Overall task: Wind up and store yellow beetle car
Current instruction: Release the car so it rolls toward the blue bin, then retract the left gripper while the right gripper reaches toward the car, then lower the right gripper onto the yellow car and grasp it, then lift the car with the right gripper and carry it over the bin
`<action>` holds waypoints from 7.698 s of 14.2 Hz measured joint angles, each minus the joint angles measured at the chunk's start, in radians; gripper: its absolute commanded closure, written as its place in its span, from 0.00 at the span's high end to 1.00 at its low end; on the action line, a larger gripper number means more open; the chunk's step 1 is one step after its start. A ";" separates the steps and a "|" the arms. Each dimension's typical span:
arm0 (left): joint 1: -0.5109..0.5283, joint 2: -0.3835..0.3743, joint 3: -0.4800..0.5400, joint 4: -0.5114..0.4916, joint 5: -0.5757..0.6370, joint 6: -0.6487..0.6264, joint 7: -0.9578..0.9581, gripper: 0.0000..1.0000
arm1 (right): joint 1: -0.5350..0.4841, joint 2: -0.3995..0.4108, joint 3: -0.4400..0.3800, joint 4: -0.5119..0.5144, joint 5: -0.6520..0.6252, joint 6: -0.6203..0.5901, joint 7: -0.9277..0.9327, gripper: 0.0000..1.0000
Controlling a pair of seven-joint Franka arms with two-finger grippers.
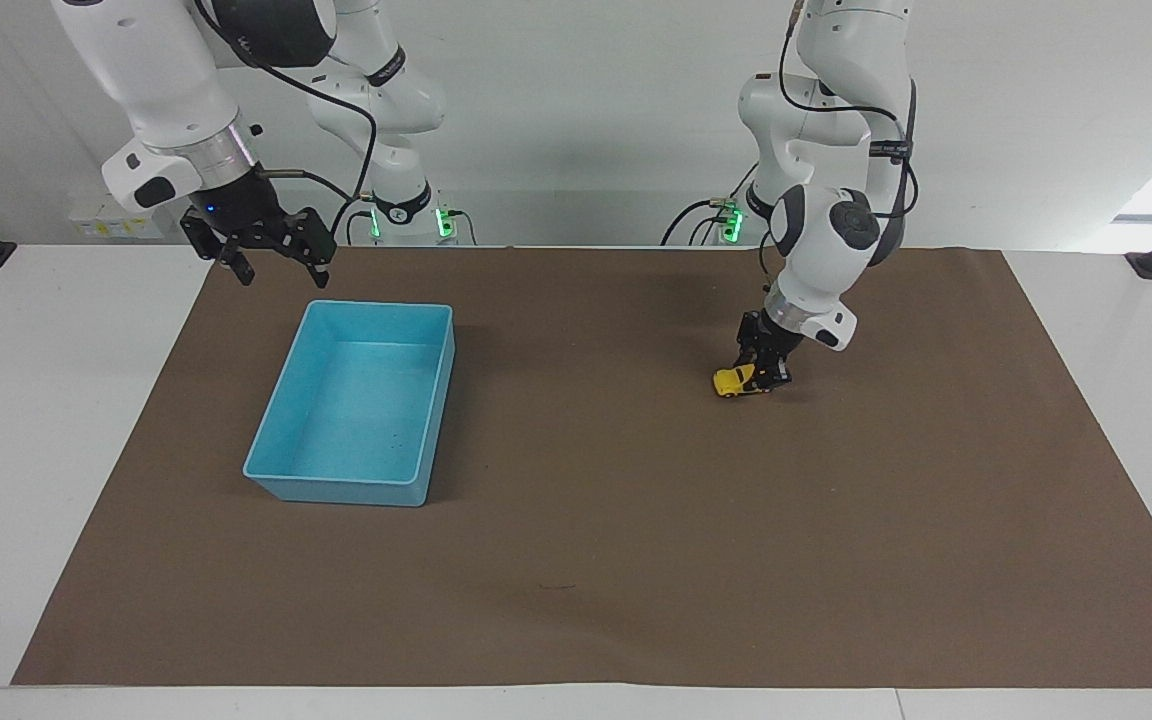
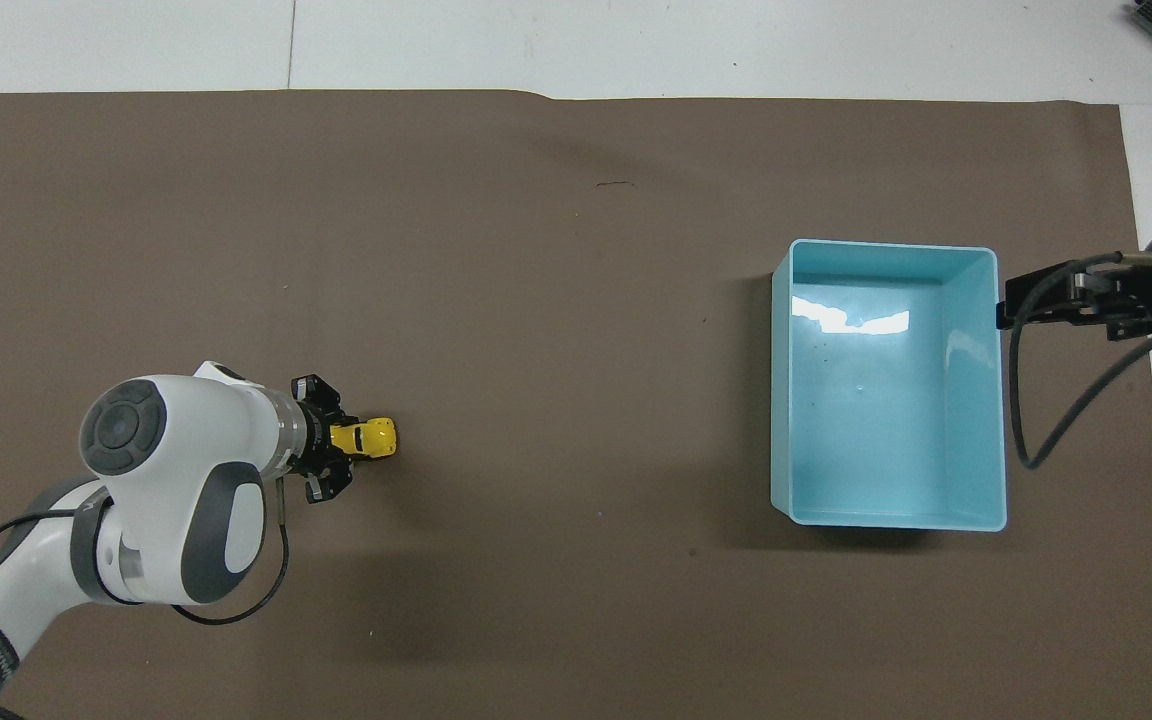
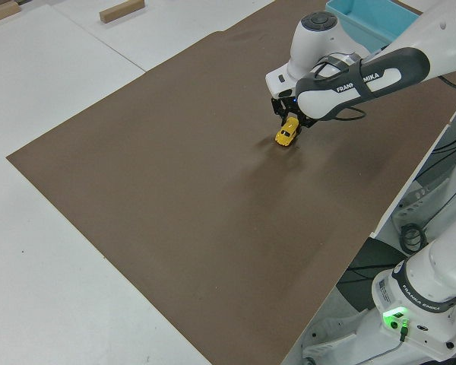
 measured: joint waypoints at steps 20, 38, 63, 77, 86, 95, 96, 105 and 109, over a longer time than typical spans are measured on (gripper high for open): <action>0.087 -0.002 0.009 0.193 0.002 -0.293 0.064 1.00 | 0.000 0.000 0.000 0.000 0.000 0.000 0.000 1.00; 0.132 0.000 0.016 0.263 0.043 -0.297 0.070 1.00 | -0.006 0.000 0.000 0.000 -0.001 0.000 0.000 1.00; 0.248 -0.007 0.001 0.637 0.196 -0.578 0.920 1.00 | 0.144 0.039 0.013 -0.269 0.001 0.320 0.740 1.00; 0.248 -0.010 0.004 0.694 0.228 -0.716 1.764 1.00 | 0.294 0.078 0.015 -0.346 0.015 0.460 1.238 1.00; 0.248 -0.090 0.003 0.762 0.228 -0.846 1.764 1.00 | 0.357 0.216 0.015 -0.361 -0.055 0.591 1.715 1.00; 0.248 -0.092 0.003 0.740 0.228 -0.856 1.764 1.00 | 0.359 0.258 0.015 -0.486 -0.130 0.724 1.772 0.59; 0.248 -0.092 0.003 0.739 0.228 -0.856 1.764 1.00 | 0.360 0.258 0.015 -0.499 -0.137 0.741 1.772 0.38; 0.248 -0.092 0.004 0.738 0.228 -0.856 1.764 1.00 | 0.414 0.254 0.016 -0.509 -0.145 0.756 1.772 0.00; 0.249 -0.092 0.005 0.738 0.228 -0.856 1.763 1.00 | 0.453 0.253 0.016 -0.488 -0.145 0.756 1.772 0.00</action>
